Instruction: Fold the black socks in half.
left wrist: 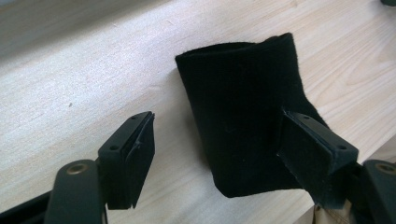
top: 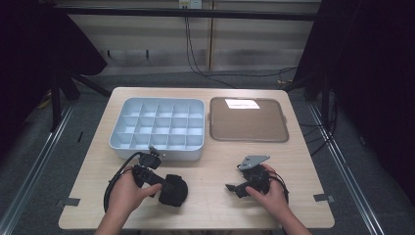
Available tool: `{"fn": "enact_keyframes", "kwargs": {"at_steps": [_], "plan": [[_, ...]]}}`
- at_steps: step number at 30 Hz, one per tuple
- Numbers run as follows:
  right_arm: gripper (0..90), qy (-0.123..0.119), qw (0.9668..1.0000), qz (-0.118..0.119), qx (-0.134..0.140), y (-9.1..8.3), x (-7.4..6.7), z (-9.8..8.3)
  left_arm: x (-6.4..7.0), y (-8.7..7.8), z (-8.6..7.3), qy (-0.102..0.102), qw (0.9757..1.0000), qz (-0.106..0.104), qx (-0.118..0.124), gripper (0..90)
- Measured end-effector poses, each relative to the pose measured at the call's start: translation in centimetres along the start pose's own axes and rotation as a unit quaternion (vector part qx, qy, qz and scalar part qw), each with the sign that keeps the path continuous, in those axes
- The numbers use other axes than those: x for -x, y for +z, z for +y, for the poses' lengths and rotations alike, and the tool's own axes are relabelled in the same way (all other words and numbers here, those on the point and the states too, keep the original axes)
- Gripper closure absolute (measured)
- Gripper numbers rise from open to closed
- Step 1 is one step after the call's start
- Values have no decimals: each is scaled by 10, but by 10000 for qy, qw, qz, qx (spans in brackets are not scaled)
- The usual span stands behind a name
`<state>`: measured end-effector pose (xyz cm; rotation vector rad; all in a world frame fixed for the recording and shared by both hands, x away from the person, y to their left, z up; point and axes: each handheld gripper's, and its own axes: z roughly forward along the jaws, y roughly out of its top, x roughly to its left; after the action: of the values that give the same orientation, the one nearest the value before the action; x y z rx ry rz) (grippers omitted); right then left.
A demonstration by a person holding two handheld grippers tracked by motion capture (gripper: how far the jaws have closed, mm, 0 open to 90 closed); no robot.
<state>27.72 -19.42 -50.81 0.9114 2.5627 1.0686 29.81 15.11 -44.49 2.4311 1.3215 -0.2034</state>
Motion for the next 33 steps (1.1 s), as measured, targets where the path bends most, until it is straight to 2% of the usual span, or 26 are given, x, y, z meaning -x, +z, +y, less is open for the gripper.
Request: {"fn": "enact_keyframes", "kwargs": {"at_steps": [4, 14, 27, 33], "plan": [[137, 8, 10000, 7, 37, 0, 0, -2, 0, 5, -1, 51, 10000, 11, -36, 267], [126, -19, 9999, -14, 165, 0, 0, -4, 0, 10, -1, 18, 10000, 41, -39, 268], [126, -7, 9999, -37, 152, 0, 0, -4, 3, 19, -1, -20, 10000, 15, -59, 258], [126, -4, 9999, -31, 156, 0, 0, -4, 6, 23, 0, 42, 10000, 73, -45, 236]]}}
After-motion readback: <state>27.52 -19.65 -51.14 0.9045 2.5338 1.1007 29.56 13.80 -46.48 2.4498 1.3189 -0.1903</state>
